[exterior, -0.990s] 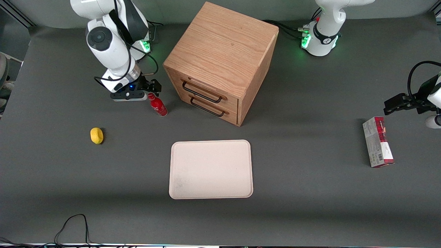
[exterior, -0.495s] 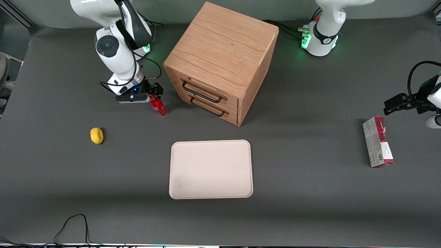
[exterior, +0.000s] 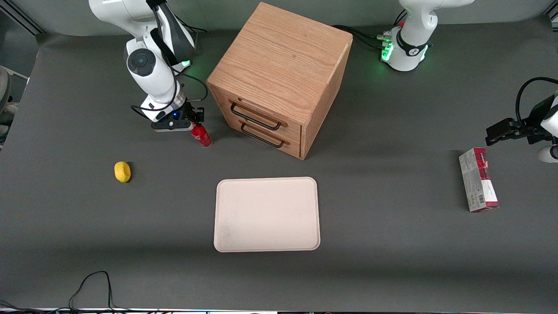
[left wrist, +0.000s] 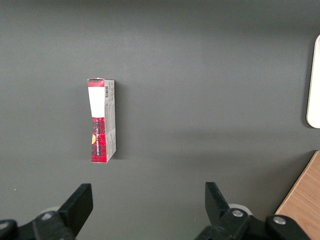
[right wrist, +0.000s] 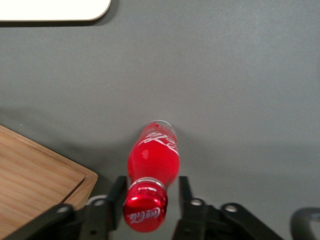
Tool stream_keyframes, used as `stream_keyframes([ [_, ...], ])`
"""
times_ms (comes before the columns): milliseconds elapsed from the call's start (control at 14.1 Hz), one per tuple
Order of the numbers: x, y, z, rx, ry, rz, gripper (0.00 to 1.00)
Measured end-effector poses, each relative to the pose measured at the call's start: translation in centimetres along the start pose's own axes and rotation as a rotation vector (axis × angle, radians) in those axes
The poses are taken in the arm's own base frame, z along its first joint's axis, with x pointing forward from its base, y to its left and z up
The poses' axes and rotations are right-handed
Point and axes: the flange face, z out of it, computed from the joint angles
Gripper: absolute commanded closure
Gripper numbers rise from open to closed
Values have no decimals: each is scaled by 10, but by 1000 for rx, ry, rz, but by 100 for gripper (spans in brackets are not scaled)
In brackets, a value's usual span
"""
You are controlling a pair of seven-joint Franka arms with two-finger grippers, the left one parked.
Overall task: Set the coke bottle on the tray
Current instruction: 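Close the right gripper on the bottle's cap end and lift it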
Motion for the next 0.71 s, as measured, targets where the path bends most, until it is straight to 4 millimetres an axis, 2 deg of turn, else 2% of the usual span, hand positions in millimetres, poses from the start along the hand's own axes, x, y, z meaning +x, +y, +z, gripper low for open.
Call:
stream_keyframes([
  [141,0,-1,-1,1,3,-2,86],
  [424,7,-5,-10,11,23,-3,86],
  [566,20,-13,-31,24,42,-5,86],
  [707,35,-24,-63,25,27,-11,86],
])
